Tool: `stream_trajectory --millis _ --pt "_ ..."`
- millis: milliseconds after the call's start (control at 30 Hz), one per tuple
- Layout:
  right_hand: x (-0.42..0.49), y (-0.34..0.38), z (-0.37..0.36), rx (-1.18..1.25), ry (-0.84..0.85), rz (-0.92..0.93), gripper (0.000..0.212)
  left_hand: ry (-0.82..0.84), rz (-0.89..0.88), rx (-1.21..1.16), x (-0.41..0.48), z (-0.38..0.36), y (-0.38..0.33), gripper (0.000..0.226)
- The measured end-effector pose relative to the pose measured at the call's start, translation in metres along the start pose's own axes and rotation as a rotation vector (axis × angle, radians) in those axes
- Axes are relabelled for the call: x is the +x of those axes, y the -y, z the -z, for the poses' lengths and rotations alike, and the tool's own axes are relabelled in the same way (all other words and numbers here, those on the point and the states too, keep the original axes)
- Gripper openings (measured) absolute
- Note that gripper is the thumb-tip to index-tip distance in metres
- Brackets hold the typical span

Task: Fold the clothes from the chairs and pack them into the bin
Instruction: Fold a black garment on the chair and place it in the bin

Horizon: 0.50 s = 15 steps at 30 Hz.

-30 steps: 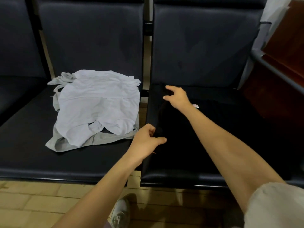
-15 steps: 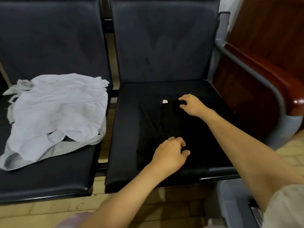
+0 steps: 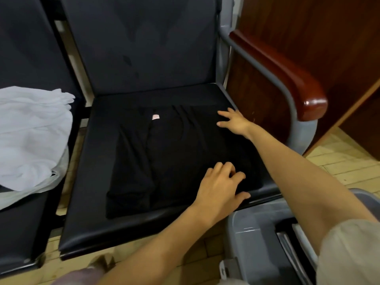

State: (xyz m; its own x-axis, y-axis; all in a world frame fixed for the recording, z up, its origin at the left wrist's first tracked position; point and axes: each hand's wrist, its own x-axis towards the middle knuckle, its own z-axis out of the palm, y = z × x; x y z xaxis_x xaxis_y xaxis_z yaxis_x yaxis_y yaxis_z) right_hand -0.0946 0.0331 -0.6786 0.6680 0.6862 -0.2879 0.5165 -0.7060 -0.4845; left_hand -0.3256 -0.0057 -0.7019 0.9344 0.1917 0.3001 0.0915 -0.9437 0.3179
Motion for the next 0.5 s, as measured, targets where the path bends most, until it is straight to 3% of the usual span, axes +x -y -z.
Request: stream_trajectory --millis 133,300,500 --pt "0.004 0.002 0.0 0.033 0.001 -0.011 0.06 -0.064 0.005 -0.059 0.005 -0.004 -0.01 0.027" --pt "-0.001 0.009 0.0 0.082 -0.048 -0.02 0.059 -0.064 0.249 -0.307 0.003 0.022 -0.01 0.009" --pt "0.001 0.056 0.004 0.148 -0.114 0.059 0.057 -0.096 0.397 -0.345 -0.014 0.07 0.011 0.035"
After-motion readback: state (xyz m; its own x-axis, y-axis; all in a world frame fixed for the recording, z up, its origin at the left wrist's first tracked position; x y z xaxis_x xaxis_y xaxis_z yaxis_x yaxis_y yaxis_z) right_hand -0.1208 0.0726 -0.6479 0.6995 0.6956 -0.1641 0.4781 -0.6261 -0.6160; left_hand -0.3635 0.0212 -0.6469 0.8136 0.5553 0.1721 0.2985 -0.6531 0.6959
